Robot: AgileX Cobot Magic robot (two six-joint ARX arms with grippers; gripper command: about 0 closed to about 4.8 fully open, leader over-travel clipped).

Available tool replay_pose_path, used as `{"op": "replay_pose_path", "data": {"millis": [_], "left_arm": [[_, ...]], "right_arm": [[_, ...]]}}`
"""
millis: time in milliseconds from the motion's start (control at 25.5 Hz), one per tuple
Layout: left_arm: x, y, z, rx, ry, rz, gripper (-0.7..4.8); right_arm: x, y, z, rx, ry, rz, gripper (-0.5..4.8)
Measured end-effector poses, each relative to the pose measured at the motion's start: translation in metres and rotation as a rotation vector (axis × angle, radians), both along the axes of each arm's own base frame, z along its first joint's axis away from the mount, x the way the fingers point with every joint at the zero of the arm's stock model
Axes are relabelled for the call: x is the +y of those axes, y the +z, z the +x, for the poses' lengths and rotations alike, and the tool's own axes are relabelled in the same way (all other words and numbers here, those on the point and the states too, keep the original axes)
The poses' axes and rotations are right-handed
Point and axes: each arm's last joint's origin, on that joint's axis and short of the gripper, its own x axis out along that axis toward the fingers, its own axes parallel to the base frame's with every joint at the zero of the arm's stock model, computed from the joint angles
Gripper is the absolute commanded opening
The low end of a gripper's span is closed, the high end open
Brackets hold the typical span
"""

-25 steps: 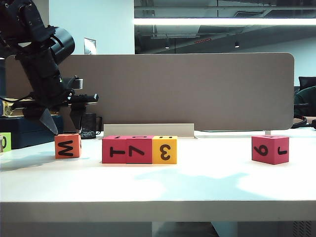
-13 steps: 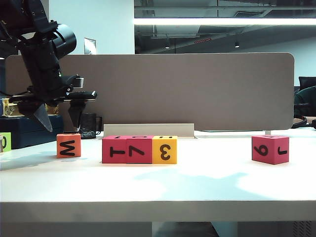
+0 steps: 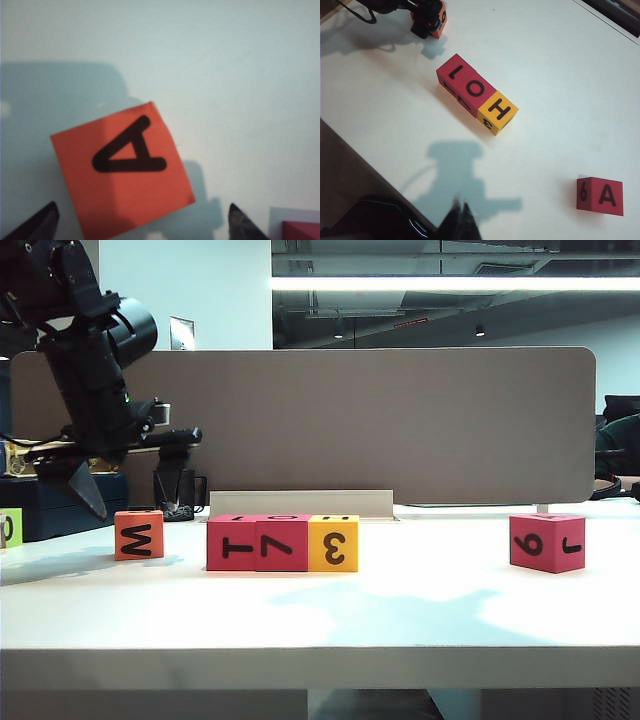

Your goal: Select the appropriate blocks from the scattered letter blocks on the table and arrange them in a row to spell out "ALOHA".

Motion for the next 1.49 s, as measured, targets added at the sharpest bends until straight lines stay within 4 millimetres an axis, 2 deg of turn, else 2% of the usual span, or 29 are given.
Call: {"op": "replay_pose_path", "data": {"millis": [236,471,628,942,981,1060,1335,1492], "left_arm": [[-0.001,-0.004,0.004,-0.013,0.031,-0.032,3.94],[-0.002,-0.007,0.008,-0.031,0.033,-0.038,3.93],[-0.002,-0.011,0.009,-0.021,0.036,-0.029,3.31],[-0.001,-0.012,0.009,-0.023,0.036,0.009,3.28],[-0.001,-0.012,0.008,-0.019,0.036,0.010,2.87],[-0.001,-0.013,0.008,-0.014,0.032,0.014,2.39],[0.000,-0.012,0.007,-0.009,-0.002,0.039,2.36],[0.001,-0.008,0.000,0.035,-0.041,0.074,2.36]], "right_arm": [[0.000,0.000,0.000,0.005,0.013,0.006,-0.01],[0.000,0.000,0.000,0.002,0.021,-0.001,-0.01],[0.000,0.000,0.000,0.002,0.021,-0.001,-0.01],[0.000,-0.001,-0.001,0.008,0.021,-0.007,-0.01],[0.000,-0.001,-0.001,0.007,0.021,-0.006,-0.01],[0.000,-0.001,-0.001,0.008,0.021,-0.007,-0.01],[0.000,-0.001,-0.001,0.008,0.021,-0.007,-0.01],[0.000,-0.001,-0.001,0.008,0.021,-0.007,-0.01]]}}
